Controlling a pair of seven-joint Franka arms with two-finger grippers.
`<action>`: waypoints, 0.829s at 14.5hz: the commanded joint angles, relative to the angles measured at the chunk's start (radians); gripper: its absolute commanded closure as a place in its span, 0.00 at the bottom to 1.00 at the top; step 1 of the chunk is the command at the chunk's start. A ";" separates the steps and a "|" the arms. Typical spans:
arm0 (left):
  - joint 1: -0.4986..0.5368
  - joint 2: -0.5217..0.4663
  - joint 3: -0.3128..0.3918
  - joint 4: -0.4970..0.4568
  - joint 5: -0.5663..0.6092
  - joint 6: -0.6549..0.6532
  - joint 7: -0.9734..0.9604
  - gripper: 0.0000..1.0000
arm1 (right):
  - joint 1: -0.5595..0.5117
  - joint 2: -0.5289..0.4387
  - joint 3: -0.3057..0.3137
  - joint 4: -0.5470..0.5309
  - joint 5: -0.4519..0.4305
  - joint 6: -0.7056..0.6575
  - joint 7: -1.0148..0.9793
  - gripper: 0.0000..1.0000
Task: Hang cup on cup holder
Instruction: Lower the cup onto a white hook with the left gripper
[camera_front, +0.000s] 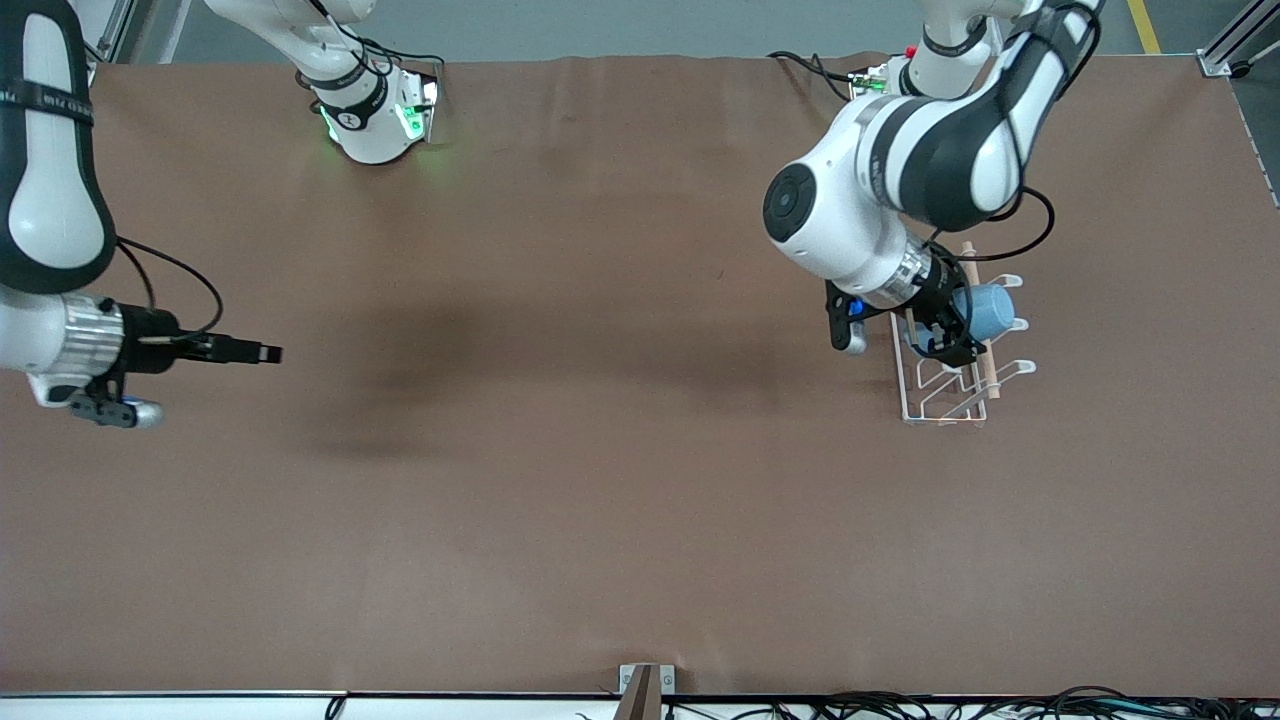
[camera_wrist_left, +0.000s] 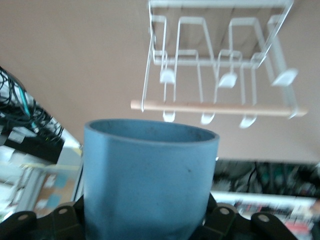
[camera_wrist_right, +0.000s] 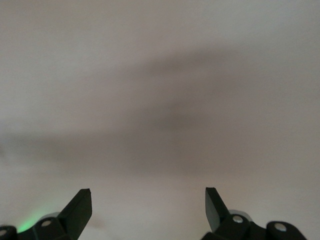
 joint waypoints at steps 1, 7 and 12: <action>0.003 0.014 -0.003 -0.075 0.133 -0.006 0.001 0.99 | 0.009 -0.076 0.013 0.037 -0.166 -0.001 0.038 0.00; -0.011 0.210 -0.001 -0.100 0.365 -0.133 -0.057 0.99 | 0.023 -0.165 0.032 0.181 -0.336 -0.101 0.038 0.00; -0.003 0.308 0.003 -0.091 0.445 -0.136 -0.140 0.94 | 0.013 -0.260 0.019 0.184 -0.260 -0.204 0.135 0.00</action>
